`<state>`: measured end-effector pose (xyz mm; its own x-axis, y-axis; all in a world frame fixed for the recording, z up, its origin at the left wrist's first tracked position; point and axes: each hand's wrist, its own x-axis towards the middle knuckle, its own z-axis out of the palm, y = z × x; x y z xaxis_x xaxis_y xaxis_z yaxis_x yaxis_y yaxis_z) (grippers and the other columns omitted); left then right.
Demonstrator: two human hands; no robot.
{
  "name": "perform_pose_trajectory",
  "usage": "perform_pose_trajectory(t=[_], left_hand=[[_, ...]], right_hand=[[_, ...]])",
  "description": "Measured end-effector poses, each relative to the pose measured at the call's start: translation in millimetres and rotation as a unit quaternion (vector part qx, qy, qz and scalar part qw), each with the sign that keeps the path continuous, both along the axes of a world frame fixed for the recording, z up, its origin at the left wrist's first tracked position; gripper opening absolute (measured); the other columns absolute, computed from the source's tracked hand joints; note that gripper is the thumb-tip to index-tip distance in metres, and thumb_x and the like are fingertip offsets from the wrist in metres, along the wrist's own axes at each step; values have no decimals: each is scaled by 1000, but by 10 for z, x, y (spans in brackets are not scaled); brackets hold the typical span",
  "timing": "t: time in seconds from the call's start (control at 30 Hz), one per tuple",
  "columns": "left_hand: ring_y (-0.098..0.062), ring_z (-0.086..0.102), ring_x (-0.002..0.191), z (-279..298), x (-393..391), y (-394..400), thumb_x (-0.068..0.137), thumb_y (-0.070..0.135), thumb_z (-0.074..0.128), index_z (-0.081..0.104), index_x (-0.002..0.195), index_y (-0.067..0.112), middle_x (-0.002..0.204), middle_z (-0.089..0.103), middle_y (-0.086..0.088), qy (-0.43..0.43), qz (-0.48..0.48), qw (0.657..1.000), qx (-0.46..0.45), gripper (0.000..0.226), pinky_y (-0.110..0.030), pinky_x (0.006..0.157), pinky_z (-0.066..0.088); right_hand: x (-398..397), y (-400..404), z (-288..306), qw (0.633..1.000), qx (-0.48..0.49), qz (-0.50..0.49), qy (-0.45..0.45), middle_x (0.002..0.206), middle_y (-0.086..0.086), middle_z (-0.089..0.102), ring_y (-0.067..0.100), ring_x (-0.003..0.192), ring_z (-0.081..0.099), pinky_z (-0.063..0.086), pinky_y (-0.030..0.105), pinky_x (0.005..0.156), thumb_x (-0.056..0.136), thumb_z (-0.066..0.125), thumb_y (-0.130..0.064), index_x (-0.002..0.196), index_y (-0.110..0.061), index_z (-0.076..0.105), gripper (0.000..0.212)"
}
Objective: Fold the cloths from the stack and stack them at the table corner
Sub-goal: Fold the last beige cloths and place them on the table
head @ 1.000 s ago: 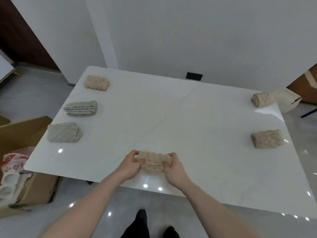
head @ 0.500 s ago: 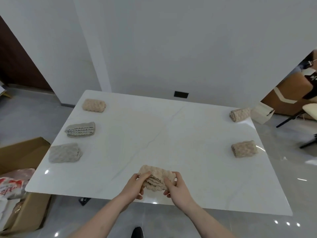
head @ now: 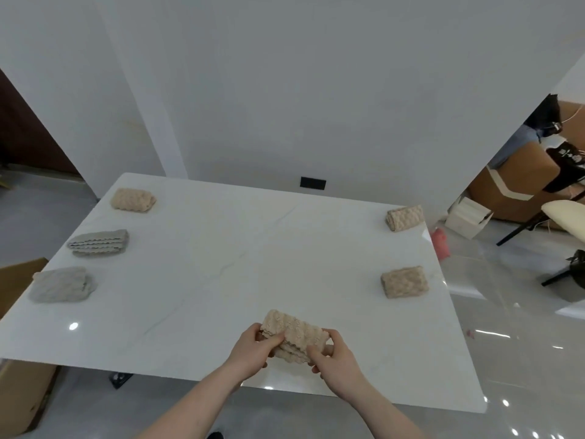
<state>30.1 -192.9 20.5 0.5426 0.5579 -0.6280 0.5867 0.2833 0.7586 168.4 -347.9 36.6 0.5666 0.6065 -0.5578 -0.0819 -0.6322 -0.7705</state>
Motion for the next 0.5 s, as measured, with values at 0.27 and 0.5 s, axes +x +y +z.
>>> perform_pose_trajectory(t=[0.27, 0.5], left_hand=[[-13, 74, 83, 72, 923, -961, 80, 60, 76, 64, 103, 23, 95, 75, 5, 60, -20, 997, 47, 45, -26, 69, 56], [-11, 72, 82, -42, 1385, -1107, 88, 35, 72, 69, 95, 31, 89, 74, 12, 55, -68, 989, 122, 9, -30, 76, 59]], right_hand=[[996, -871, 18, 999, -18, 33, -19, 82, 5, 75, 8, 62, 69, 51, 19, 59, 90, 66, -19, 108, -22, 60, 19], [1425, -1107, -30, 998, -5, 38, -44, 67, 1, 68, 15, 59, 68, 57, 34, 66, 90, 68, -12, 102, -22, 67, 16]])
